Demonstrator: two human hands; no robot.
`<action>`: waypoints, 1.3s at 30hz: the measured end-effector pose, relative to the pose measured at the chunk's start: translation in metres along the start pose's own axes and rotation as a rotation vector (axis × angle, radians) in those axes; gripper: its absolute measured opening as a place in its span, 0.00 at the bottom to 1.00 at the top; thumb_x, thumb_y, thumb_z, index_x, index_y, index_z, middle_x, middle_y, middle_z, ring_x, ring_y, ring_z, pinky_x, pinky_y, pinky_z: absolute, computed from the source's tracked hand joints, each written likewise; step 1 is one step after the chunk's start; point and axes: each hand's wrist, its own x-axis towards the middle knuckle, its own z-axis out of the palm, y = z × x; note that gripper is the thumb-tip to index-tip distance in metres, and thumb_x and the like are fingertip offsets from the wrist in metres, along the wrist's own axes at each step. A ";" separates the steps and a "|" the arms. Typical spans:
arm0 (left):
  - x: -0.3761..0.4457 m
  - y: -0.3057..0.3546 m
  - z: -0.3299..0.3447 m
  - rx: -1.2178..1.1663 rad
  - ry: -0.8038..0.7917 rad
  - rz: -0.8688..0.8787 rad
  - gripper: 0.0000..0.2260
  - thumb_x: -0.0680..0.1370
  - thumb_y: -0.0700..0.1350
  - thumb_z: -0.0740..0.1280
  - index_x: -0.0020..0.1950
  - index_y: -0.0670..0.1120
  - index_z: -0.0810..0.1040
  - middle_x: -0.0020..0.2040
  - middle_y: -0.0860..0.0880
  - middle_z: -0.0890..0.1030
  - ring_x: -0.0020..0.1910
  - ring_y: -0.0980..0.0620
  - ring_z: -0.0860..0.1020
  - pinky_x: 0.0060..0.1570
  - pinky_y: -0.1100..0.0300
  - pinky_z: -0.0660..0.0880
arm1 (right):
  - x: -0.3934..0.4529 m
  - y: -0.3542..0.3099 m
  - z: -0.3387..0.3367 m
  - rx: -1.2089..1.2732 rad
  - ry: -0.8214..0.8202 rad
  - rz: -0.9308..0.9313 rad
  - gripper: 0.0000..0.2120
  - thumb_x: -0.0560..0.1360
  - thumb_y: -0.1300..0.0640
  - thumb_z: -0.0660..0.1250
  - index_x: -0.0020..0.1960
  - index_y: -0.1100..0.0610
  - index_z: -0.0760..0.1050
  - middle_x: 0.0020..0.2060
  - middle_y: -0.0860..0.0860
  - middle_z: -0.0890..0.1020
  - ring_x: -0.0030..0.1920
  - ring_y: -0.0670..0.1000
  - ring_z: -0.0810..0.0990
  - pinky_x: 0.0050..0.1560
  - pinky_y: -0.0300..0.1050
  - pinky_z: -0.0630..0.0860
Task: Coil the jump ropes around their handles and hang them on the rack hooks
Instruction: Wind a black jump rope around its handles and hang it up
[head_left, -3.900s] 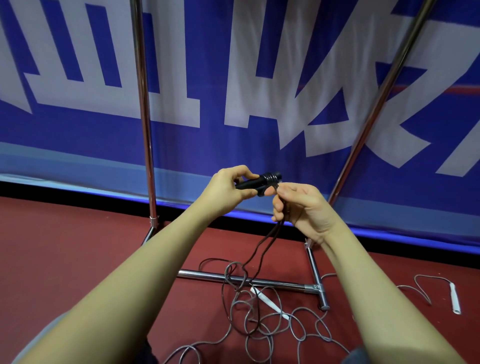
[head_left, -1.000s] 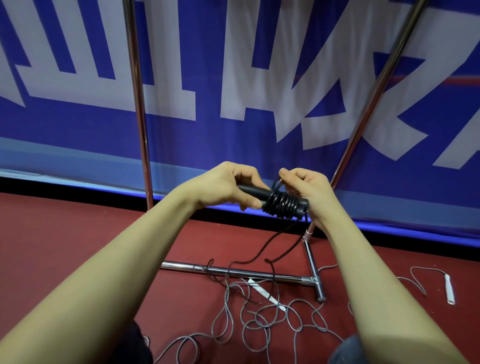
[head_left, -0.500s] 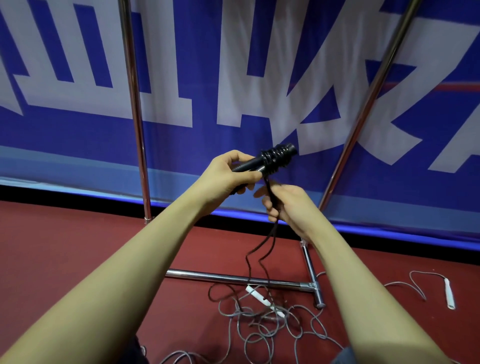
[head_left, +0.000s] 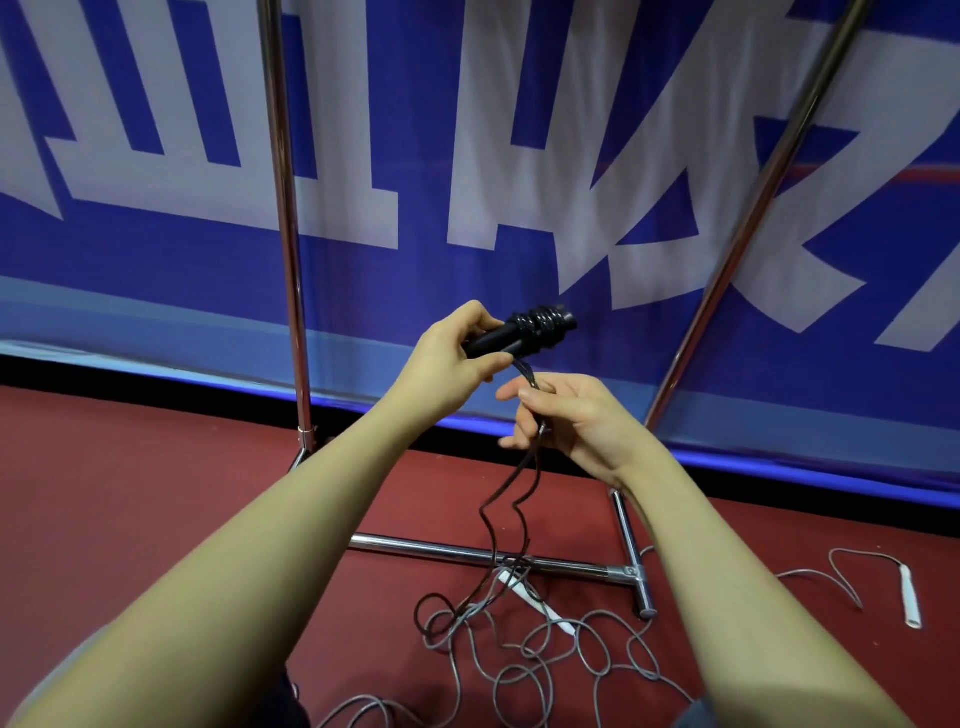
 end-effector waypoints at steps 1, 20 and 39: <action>0.000 -0.003 -0.001 0.000 0.018 0.000 0.07 0.75 0.38 0.70 0.48 0.42 0.73 0.44 0.46 0.82 0.33 0.55 0.77 0.36 0.67 0.72 | -0.001 -0.001 0.001 0.024 -0.007 -0.013 0.05 0.76 0.61 0.65 0.48 0.64 0.76 0.26 0.52 0.74 0.31 0.49 0.77 0.47 0.52 0.81; 0.003 0.001 -0.009 0.159 -0.137 0.121 0.11 0.74 0.36 0.72 0.44 0.51 0.74 0.48 0.47 0.83 0.47 0.47 0.80 0.49 0.55 0.75 | -0.010 -0.025 -0.006 -0.115 -0.007 -0.085 0.07 0.72 0.60 0.64 0.43 0.62 0.78 0.23 0.51 0.72 0.23 0.46 0.66 0.28 0.39 0.69; -0.010 0.038 -0.019 -0.280 -0.681 0.039 0.12 0.67 0.35 0.75 0.42 0.51 0.80 0.40 0.49 0.82 0.36 0.52 0.78 0.44 0.54 0.74 | -0.017 -0.038 -0.023 -0.222 0.385 -0.188 0.09 0.64 0.50 0.74 0.35 0.54 0.76 0.25 0.47 0.72 0.25 0.45 0.68 0.28 0.37 0.67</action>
